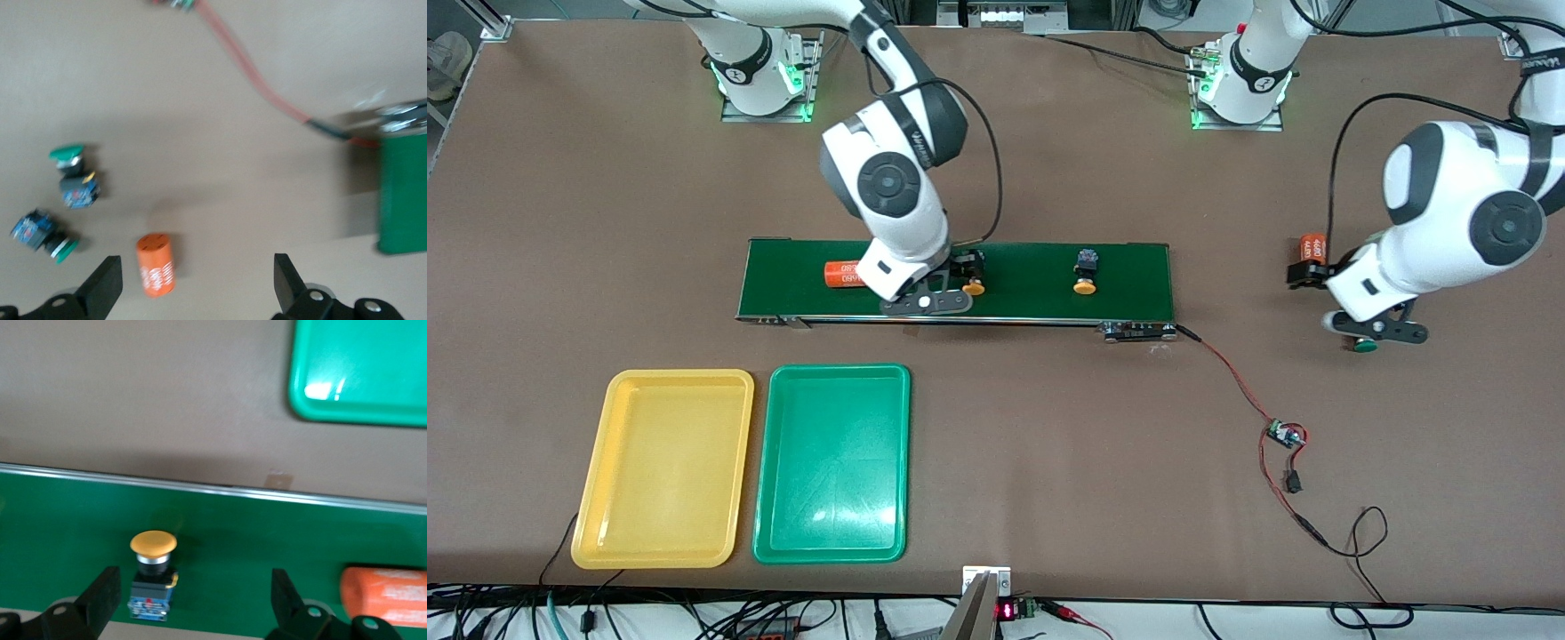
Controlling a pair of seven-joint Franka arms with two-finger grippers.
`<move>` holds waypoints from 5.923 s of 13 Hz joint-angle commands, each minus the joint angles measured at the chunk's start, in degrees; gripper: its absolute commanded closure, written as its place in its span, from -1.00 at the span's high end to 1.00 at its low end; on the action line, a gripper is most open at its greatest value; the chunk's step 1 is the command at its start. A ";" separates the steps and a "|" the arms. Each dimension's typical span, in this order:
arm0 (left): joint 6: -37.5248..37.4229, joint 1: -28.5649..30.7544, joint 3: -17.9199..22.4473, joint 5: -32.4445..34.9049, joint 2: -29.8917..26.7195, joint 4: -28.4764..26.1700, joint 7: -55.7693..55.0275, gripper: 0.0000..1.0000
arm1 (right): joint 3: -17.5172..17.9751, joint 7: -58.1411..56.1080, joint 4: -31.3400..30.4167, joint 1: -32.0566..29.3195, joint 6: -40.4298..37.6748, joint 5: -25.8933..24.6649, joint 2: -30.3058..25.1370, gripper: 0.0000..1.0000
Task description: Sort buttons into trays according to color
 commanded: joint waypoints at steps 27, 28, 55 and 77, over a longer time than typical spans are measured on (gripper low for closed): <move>29.16 9.28 1.19 2.33 3.86 -27.12 15.28 -0.21 | -5.26 -20.51 17.10 -25.55 3.48 -8.30 12.88 -1.00; 29.15 9.28 1.19 2.33 3.69 -27.03 17.21 -0.50 | -5.52 -22.63 17.19 -26.69 6.73 -9.70 14.63 -1.00; 14.30 -2.59 -28.96 2.68 12.56 -1.37 46.24 0.41 | -3.41 -13.28 6.47 -13.80 -13.19 -2.33 -1.96 1.00; 11.97 0.58 2.93 -3.56 1.73 -1.28 1.23 1.00 | -3.50 13.30 -1.35 6.44 1.23 3.03 5.77 -0.41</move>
